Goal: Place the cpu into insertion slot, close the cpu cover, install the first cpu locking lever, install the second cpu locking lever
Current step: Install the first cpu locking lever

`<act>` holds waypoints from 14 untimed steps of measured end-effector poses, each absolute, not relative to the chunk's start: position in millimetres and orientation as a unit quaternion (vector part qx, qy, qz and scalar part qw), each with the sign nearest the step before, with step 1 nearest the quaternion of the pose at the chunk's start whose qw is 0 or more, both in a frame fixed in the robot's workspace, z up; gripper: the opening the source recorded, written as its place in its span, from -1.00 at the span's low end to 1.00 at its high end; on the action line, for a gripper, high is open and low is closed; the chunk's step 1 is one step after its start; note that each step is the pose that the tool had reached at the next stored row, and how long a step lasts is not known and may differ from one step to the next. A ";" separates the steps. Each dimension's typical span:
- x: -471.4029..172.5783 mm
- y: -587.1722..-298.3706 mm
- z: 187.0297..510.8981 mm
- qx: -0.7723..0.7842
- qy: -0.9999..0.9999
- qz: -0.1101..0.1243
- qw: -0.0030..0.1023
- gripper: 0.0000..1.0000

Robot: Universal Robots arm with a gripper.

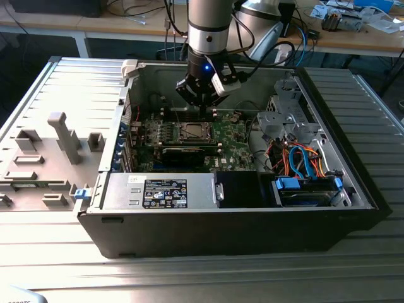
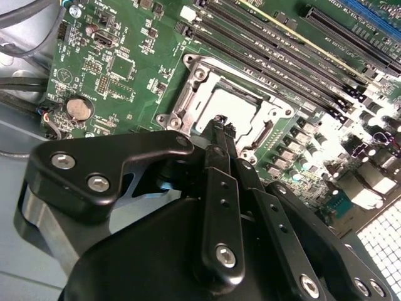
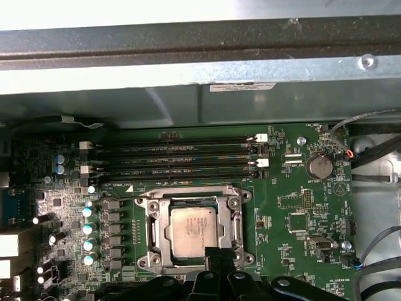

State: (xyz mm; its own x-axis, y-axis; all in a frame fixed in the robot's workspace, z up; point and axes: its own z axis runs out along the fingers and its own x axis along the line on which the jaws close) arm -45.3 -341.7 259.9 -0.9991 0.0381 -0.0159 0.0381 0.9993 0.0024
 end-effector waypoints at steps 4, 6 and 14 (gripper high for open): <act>-61.3 -341.9 259.9 0.019 1.000 0.006 0.008 -0.79; -62.8 -341.9 259.8 0.019 1.000 0.007 0.008 -0.79; -69.1 -341.9 259.9 0.019 1.000 0.007 0.008 -0.79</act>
